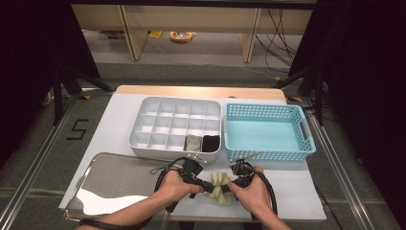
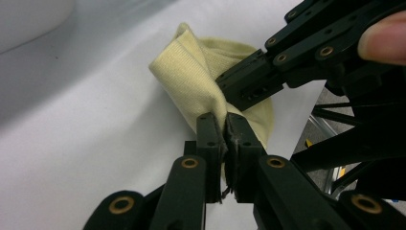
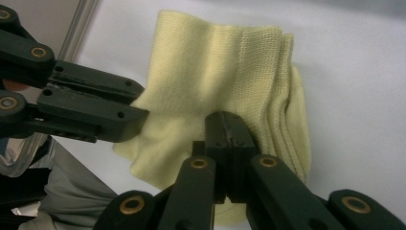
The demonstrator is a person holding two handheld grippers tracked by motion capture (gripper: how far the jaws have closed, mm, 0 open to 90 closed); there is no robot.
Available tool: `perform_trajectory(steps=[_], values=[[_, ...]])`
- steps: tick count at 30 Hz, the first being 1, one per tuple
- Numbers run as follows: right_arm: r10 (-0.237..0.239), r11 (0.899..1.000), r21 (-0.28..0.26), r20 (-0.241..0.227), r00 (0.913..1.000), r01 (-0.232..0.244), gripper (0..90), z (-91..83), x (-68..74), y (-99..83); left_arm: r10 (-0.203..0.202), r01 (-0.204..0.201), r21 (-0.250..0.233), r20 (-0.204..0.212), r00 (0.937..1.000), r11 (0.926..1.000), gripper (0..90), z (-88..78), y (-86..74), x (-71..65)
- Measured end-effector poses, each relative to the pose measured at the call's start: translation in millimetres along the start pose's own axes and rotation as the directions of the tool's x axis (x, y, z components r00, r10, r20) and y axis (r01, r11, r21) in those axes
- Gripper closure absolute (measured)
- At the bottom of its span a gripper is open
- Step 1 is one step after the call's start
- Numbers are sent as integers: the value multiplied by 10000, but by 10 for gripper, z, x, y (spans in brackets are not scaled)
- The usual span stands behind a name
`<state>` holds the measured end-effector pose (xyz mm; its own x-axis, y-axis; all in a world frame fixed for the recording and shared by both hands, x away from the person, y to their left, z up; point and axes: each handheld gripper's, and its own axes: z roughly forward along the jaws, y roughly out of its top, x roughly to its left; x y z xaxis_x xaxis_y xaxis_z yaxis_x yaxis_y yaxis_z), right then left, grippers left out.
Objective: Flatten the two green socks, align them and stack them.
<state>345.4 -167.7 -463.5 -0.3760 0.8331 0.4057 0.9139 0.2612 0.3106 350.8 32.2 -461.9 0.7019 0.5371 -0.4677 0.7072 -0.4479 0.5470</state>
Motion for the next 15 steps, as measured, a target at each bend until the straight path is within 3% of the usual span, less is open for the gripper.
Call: perform_trajectory(steps=[5, 7, 8, 11, 13, 15], values=[[-125, 9999, -92, -188, 9997, 124, 900, 19, -15, 3, -129, 128, 32, 83, 9999, 9999, 851, -20, 21, -2], [-110, 9999, -114, -210, 9997, 108, 900, 23, -19, 1, -89, 93, -236, 200, 9998, 9997, 851, 2, 17, 8], [94, 9999, -75, -109, 9999, -95, 900, 17, -8, -3, -76, 77, -9, 202, 9998, 10000, 851, -14, 31, 11], [47, 9998, -188, -153, 9999, -50, 900, 22, -20, -14, -94, 94, -8, 226, 9997, 10000, 852, -15, 49, -1], [539, 9985, 62, 5, 9985, -539, 900, 2, 9, -20, 40, -39, -28, 198, 9998, 10000, 853, -14, 57, -3], [481, 9988, -28, -7, 9988, -481, 900, 2, 6, -28, 21, -22, 47, 190, 9998, 10000, 854, -19, 62, -12]])
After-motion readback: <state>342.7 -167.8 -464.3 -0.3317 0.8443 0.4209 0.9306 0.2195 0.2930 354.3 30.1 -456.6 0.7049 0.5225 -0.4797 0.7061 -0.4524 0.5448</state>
